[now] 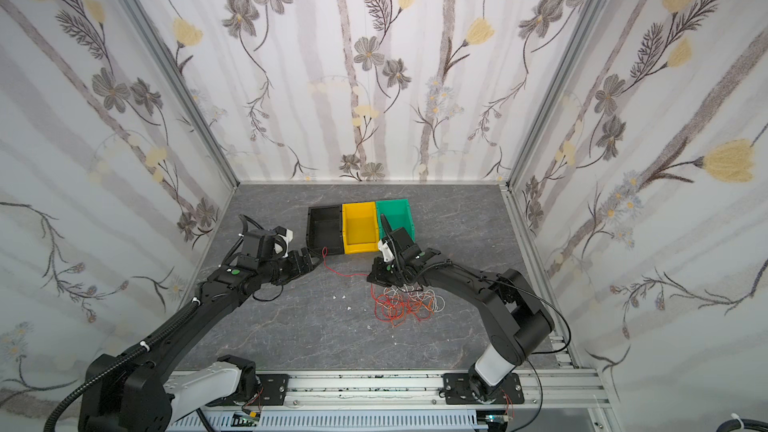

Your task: Untangle the cables

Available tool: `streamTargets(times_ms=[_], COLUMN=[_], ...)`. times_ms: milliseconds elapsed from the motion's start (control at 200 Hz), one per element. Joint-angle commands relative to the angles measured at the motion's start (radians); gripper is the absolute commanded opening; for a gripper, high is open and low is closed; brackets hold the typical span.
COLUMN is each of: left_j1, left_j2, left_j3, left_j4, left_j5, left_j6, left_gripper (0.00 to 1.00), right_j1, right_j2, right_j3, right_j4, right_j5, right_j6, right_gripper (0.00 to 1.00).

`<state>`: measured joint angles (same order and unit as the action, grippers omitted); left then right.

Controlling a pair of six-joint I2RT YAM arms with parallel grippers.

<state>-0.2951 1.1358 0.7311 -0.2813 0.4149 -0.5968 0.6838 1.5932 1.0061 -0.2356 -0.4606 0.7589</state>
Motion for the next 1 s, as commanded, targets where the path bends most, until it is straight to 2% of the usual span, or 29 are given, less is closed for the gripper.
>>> streamTargets(times_ms=[0,180,355,535,640,714,794,899,994], left_j1=[-0.02,-0.061,-0.104,-0.147,-0.148,-0.148,-0.148,-0.148,-0.148], left_j2=[0.019,0.067,0.105,0.12,0.12,0.12,0.12,0.12,0.116], left_j3=[-0.002,0.009,0.033,0.041,0.046,0.051,0.059,0.066,0.065], left_j4=[0.084,0.12,0.147,0.139,0.113,0.104,0.092,0.085,0.079], left_j5=[0.002,-0.025,-0.055,-0.088,-0.108,-0.107,-0.113,-0.097,-0.096], left_j6=[-0.038,-0.057,-0.095,-0.116,-0.12,-0.12,-0.121,-0.112,-0.12], left_gripper=[0.89,0.87,0.77,0.57,0.37,0.32,0.32,0.48,0.53], right_j1=[0.015,0.029,0.045,0.058,0.062,0.063,0.067,0.068,0.067], right_j2=[-0.03,-0.069,-0.073,-0.075,-0.082,-0.088,-0.091,-0.103,-0.116], right_j3=[0.054,0.118,0.138,0.138,0.135,0.134,0.133,0.122,0.111], right_j4=[-0.1,-0.18,-0.206,-0.199,-0.204,-0.205,-0.211,-0.218,-0.225], right_j5=[0.017,0.016,0.028,0.036,0.048,0.052,0.069,0.118,0.163], right_j6=[-0.066,-0.11,-0.125,-0.121,-0.127,-0.136,-0.138,-0.133,-0.125], right_gripper=[0.0,0.0,0.0,0.0,0.0,0.0,0.0,0.0,0.0])
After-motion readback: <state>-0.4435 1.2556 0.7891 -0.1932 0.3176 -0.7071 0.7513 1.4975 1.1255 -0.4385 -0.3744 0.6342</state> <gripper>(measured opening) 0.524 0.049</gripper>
